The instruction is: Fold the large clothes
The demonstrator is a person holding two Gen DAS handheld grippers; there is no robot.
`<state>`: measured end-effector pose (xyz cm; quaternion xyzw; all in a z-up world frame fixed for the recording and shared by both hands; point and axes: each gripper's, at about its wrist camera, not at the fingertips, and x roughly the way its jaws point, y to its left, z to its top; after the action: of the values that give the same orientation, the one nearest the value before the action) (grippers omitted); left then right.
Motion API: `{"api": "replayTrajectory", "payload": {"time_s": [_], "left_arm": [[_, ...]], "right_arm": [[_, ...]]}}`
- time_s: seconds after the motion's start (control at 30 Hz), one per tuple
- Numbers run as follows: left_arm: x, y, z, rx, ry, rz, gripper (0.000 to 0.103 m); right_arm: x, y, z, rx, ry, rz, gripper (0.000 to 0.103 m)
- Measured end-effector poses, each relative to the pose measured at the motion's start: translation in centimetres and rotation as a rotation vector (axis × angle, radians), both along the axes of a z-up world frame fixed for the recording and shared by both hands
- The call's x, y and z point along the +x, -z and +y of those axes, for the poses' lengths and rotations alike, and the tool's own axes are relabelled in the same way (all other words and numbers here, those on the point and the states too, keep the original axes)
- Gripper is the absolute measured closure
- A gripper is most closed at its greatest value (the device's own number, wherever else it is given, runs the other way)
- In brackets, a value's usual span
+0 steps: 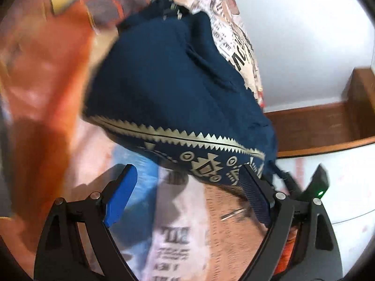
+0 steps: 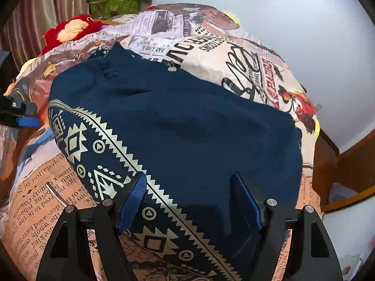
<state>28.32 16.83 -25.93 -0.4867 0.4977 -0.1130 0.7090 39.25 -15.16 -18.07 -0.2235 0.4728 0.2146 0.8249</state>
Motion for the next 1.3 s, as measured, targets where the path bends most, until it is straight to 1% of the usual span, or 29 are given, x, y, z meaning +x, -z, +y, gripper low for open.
{"api": "replayTrajectory", "payload": {"time_s": [0.07, 0.13, 0.2, 0.27, 0.3, 0.4, 0.47, 0.6, 0.63, 0.67, 0.7, 0.73, 0.77, 0.83, 0.87, 0.93, 0.97, 1.03, 1.1, 1.13, 1.27, 1.3], "left_arm": [[0.7, 0.6, -0.1, -0.034, -0.018, 0.005, 0.014], [1.4, 0.9, -0.2, -0.079, -0.052, -0.019, 0.014], [2.1, 1.5, -0.1, -0.130, -0.079, -0.026, 0.014], [3.2, 2.2, 0.1, -0.159, -0.117, -0.010, 0.014], [3.6, 2.2, 0.1, -0.155, -0.123, -0.010, 0.014], [5.4, 1.7, -0.7, -0.086, -0.121, -0.015, 0.014], [6.8, 1.2, -1.5, -0.025, -0.106, -0.018, 0.014], [9.0, 1.2, -2.1, 0.042, -0.108, -0.026, 0.015], [9.2, 1.3, -1.8, 0.058, -0.110, -0.031, 0.020], [9.6, 1.2, -1.9, 0.096, -0.116, -0.032, 0.035], [10.0, 1.1, -1.8, 0.139, -0.128, -0.020, 0.044], [10.3, 1.1, -1.7, 0.177, -0.138, -0.005, 0.061], [10.4, 1.2, -1.4, 0.186, -0.150, 0.000, 0.071], [10.2, 1.0, -0.9, 0.186, -0.184, -0.003, 0.082], [9.9, 0.6, -0.9, 0.197, -0.197, -0.011, 0.086], [9.6, -1.1, -1.5, 0.276, -0.199, -0.040, 0.087], [9.2, -2.5, -2.0, 0.350, -0.186, -0.061, 0.088], [8.3, -4.6, -2.7, 0.433, -0.170, -0.090, 0.089], [6.5, -6.8, -3.0, 0.521, -0.153, -0.116, 0.089], [5.7, -7.5, -3.0, 0.557, -0.151, -0.121, 0.089], [0.8, -8.9, -1.1, 0.690, -0.166, -0.098, 0.089], [0.0, -9.0, -0.7, 0.708, -0.172, -0.087, 0.089]], "right_arm": [[0.2, 0.1, -0.2, 0.016, 0.008, 0.013, 0.027], [0.4, 0.2, -0.3, 0.035, 0.016, 0.025, 0.025], [0.7, 0.3, -0.5, 0.050, 0.021, 0.036, 0.024], [0.9, 0.4, -0.7, 0.066, 0.023, 0.046, 0.022], [1.0, 0.5, -0.7, 0.072, 0.024, 0.049, 0.022], [1.1, 0.5, -0.9, 0.089, 0.025, 0.057, 0.021], [1.2, 0.6, -1.0, 0.098, 0.024, 0.060, 0.020], [1.5, 0.8, -1.2, 0.117, 0.024, 0.069, 0.019], [1.5, 0.8, -1.2, 0.122, 0.024, 0.072, 0.019], [1.6, 0.8, -1.3, 0.128, 0.025, 0.075, 0.019], [1.6, 0.8, -1.3, 0.131, 0.024, 0.077, 0.019], [1.6, 0.9, -1.4, 0.134, 0.023, 0.078, 0.019], [1.6, 0.9, -1.3, 0.136, 0.021, 0.079, 0.019], [1.5, 0.9, -1.2, 0.138, 0.016, 0.082, 0.019], [1.5, 0.9, -1.2, 0.138, 0.013, 0.082, 0.019], [1.4, 0.7, -1.0, 0.137, 0.011, 0.085, 0.019], [1.4, 0.6, -1.0, 0.135, 0.012, 0.086, 0.019], [1.4, 0.2, -0.9, 0.132, 0.016, 0.094, 0.019], [1.5, -0.5, -1.0, 0.162, 0.028, 0.101, 0.019], [1.5, -1.1, -1.0, 0.196, 0.037, 0.113, 0.019], [1.5, -2.9, 0.1, 0.304, 0.039, 0.159, 0.019], [1.4, -3.2, 0.8, 0.321, 0.027, 0.166, 0.019]]}}
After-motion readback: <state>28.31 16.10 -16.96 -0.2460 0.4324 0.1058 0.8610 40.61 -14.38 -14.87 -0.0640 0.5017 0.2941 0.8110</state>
